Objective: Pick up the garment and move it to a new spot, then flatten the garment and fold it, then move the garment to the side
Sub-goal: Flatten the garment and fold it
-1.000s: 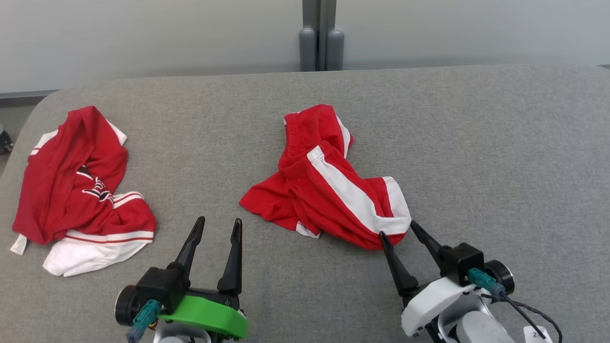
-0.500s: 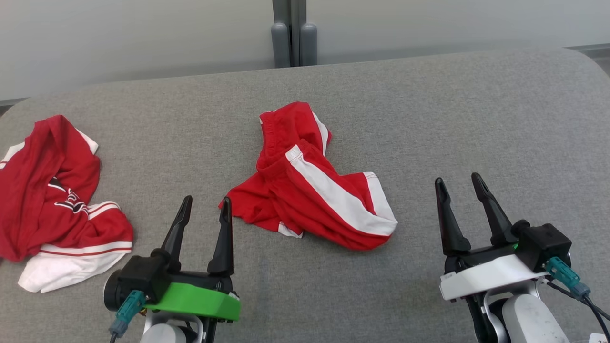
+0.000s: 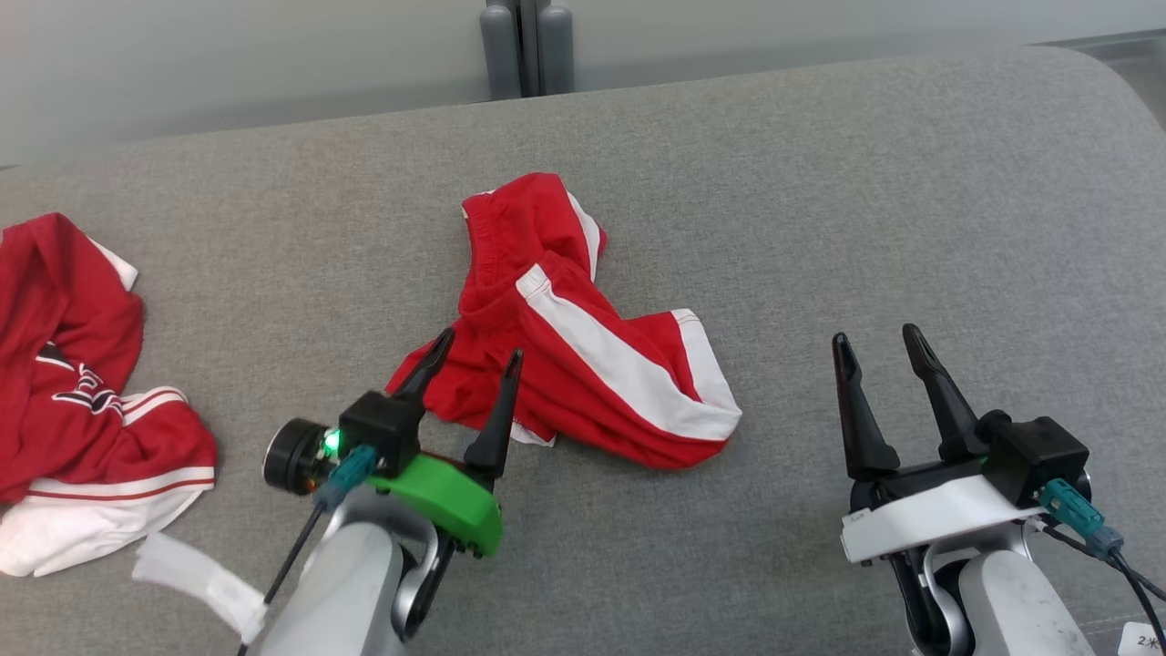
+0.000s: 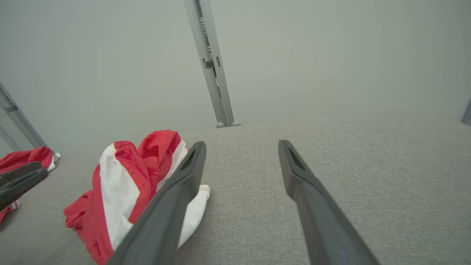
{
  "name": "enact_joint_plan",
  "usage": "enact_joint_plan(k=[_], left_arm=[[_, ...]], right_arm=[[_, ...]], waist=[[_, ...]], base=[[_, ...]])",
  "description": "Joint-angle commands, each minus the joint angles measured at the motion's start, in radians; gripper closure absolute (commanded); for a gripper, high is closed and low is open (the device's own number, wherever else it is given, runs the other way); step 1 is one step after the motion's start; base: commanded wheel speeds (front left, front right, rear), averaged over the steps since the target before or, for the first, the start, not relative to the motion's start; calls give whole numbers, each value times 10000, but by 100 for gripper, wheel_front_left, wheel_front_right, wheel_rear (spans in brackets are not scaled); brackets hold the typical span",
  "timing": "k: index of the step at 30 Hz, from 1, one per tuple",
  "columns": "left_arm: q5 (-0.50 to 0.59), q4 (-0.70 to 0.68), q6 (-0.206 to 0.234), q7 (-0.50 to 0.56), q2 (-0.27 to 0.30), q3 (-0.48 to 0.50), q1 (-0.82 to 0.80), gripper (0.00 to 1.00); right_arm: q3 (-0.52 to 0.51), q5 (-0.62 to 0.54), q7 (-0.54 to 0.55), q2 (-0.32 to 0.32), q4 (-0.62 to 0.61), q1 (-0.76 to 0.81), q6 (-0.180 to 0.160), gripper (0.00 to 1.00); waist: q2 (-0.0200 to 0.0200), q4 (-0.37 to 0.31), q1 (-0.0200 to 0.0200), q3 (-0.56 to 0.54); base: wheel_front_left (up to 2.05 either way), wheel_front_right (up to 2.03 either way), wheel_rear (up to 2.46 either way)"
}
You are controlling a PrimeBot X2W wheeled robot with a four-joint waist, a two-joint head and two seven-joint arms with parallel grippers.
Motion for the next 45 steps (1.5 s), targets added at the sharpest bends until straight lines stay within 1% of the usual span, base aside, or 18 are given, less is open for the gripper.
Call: enact_joint_plan(k=[1, 6, 9, 14, 24, 25, 26, 27, 33, 37, 41, 44, 45], left_arm=[[-39, 288, -49, 217, 73, -156, -572, 0], [-608, 1271, -75, 971, 208, -888, -1961, 0], [-963, 1740, -68, 1172, 439, -1330, -2561, 0], [-1294, 2366, -71, 1094, 677, -1529, -3073, 0], [-1877, 2889, -73, 864, 769, -2307, -3473, 0], [-1925, 2915, -73, 852, 800, -2400, -3518, 44], [-2004, 2958, -73, 815, 841, -2474, -3553, 92], [-2050, 2985, -73, 746, 865, -2547, -3580, 100], [-2258, 3048, -74, 279, 903, -2766, -3720, 100], [-2250, 2895, -74, 80, 853, -2905, -3602, 100], [-2170, 2661, -33, -37, 769, -3013, -3352, 100], [-2134, 2391, 23, -101, 678, -3113, -3168, 100], [-2137, 2336, 43, -110, 659, -3133, -3126, 100]], right_arm=[[-2, -36, -33, -24, 11, -152, -14, 0], [0, 98, -33, -22, 45, -309, -14, 0], [63, 159, -33, -22, 68, -336, -14, 0], [45, 231, -33, -22, 81, -363, -14, 0], [-15, 183, -34, -22, 160, -333, -14, 0], [-6, 178, -34, -22, 176, -344, -14, 0], [7, 166, -34, -22, 195, -358, -14, 0], [15, 156, -34, -22, 211, -364, -14, 0], [24, 33, -34, -19, 439, -378, -14, 0], [159, -110, -34, -24, 1001, -690, -14, 0], [266, 86, 69, -21, 2294, -1413, -14, 0], [429, -151, 488, -65, 3497, -2254, -14, 0], [516, -221, 550, -125, 3697, -2422, -14, 0]], waist=[[0, -202, 0, 216], [0, -451, 0, 445], [0, -609, 0, 555], [0, -760, 0, 634], [0, -745, 0, 646], [0, -740, 0, 646], [0, -733, 0, 646], [0, -727, 0, 644], [0, -495, 0, 603], [0, -38, 0, 558], [0, 528, 0, 479], [0, 996, 0, 436], [0, 1083, 0, 428]], base=[[0, 0, 0], [0, 0, 0], [0, 0, 0], [0, 0, 0], [0, 0, 0], [0, 0, 0], [0, 0, 0], [0, 0, 0], [0, 0, 0], [0, 0, 0], [0, 0, 0], [0, 0, 0], [0, 0, 0]])
